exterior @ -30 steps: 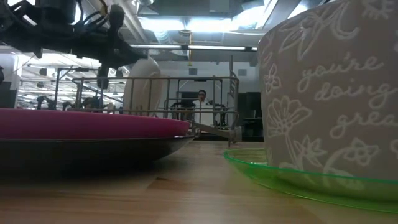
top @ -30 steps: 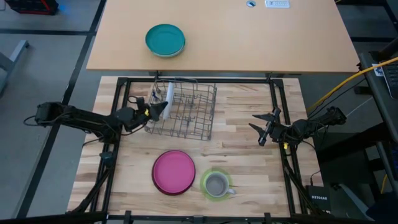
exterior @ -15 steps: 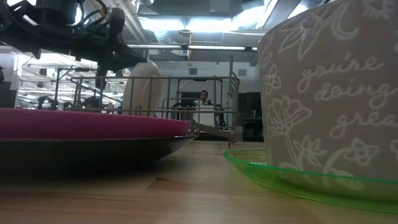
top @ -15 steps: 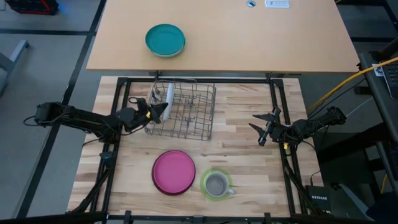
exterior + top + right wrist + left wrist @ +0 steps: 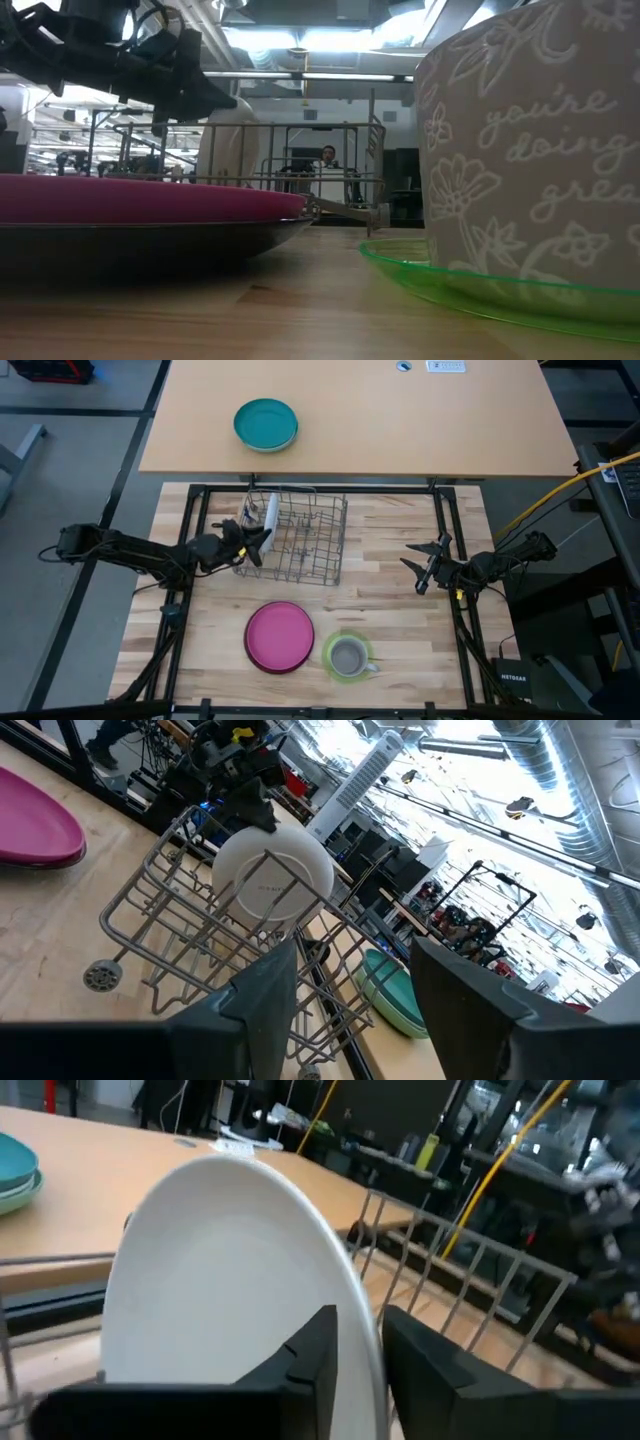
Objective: Sort dishes
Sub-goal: Put the white plate in the dish rack, then put the pink plate in the dish rack
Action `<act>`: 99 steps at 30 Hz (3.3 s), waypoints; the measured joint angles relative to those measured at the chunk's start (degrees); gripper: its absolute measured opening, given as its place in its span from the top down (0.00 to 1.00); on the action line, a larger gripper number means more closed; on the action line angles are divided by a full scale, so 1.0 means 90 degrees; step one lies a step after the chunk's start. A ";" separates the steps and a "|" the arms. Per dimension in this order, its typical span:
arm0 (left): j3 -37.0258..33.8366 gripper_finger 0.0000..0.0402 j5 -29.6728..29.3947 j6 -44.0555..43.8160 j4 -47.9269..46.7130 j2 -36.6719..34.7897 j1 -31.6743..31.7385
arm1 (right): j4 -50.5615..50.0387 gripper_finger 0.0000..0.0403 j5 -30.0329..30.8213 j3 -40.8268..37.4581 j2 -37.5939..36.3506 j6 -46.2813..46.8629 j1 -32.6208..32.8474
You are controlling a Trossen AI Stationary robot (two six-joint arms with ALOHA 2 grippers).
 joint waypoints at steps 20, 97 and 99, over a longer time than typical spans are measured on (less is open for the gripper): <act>0.0005 0.69 -0.0016 -0.0931 -0.0758 -0.0417 -0.0410 | -0.0018 0.51 -0.0019 0.0000 -0.0002 0.0002 0.0001; 0.4782 0.69 0.1644 -0.1284 -0.6083 0.4442 -0.5475 | 0.0056 0.51 -0.3184 0.0000 0.1260 0.3577 0.0000; 0.4782 0.69 0.1676 -0.1282 -0.6074 0.4442 -0.5492 | 0.0051 0.51 -0.3075 0.0000 0.1260 0.3577 0.0000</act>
